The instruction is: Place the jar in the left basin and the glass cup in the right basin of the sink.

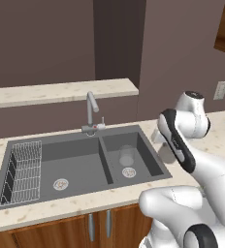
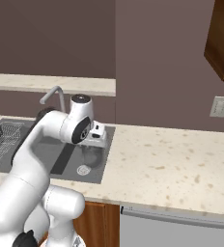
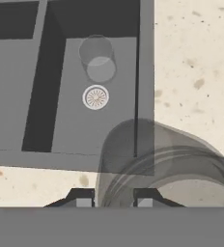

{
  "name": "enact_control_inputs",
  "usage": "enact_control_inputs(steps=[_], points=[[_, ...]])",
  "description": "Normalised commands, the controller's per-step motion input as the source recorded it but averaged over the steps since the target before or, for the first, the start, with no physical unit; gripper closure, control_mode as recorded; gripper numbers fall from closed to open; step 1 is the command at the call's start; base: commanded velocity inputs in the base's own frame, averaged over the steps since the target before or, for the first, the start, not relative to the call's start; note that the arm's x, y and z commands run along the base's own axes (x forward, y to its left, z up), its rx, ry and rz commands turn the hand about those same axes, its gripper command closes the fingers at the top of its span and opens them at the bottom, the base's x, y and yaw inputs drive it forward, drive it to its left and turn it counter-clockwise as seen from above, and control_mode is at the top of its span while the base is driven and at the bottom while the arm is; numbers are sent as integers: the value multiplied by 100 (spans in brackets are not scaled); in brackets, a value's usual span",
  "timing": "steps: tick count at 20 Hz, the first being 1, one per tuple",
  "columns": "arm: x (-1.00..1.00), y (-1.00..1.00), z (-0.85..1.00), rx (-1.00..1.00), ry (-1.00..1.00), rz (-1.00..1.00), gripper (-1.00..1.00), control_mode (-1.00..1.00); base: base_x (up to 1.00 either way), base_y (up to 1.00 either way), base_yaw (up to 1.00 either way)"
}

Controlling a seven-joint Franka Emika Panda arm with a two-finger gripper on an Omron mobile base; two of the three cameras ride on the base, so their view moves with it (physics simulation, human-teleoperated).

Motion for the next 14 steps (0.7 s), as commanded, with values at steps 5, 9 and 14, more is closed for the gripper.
enact_control_inputs(steps=[5,9,14], points=[[0,50,4,-3,-5,28,100,-100,0,0,0],[0,43,16,-8,6,24,100,-100,0,0,0],[0,41,16,-11,3,22,100,-100,0,0,0]])
